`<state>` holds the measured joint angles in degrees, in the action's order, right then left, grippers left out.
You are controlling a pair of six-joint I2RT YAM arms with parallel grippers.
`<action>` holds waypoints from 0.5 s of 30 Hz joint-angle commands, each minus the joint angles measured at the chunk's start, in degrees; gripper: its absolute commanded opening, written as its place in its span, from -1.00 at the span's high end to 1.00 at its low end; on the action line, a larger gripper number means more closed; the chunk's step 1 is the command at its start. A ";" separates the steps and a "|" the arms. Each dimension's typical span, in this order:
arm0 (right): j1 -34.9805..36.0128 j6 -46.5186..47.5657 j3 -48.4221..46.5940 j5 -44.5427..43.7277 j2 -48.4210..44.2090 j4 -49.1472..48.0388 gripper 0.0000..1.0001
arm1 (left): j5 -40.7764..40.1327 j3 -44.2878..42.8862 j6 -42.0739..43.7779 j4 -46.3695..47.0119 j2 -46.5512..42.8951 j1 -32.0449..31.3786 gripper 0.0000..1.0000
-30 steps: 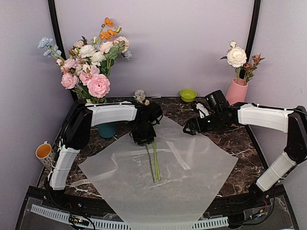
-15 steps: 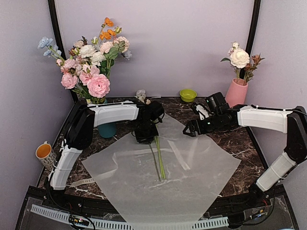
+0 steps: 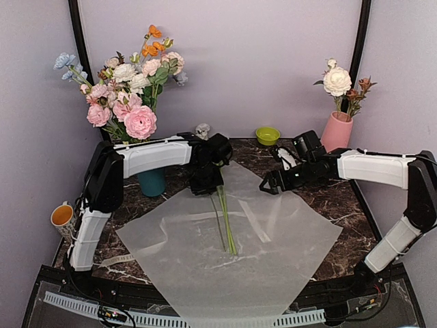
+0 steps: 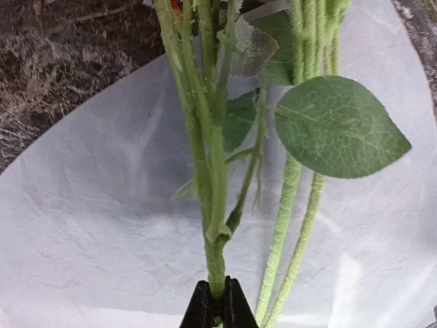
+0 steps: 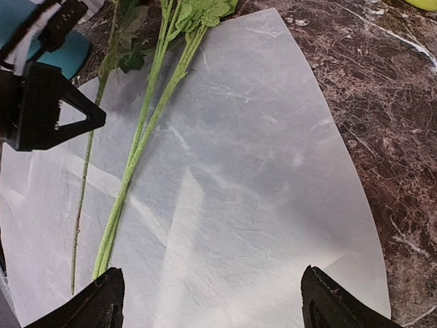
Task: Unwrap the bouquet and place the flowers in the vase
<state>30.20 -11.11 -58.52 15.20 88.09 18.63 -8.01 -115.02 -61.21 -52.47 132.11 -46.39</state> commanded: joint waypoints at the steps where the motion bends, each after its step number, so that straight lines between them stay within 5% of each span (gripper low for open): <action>1: -0.40 1.44 -2.44 -1.48 0.38 0.76 -0.78 | -3.88 0.43 3.48 -0.03 -8.16 0.25 1.00; 7: -0.40 0.00 -3.11 -2.02 -1.40 1.99 -0.77 | -5.72 4.48 7.78 3.59 -13.97 0.16 1.00; 15: -0.31 -5.27 -4.56 -0.34 -5.63 3.17 -0.77 | -1.16 18.18 17.34 19.60 -25.41 0.16 1.00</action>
<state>30.20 -13.13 -60.88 14.04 86.13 21.80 -11.18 -102.19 -50.15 -41.89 113.10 -46.37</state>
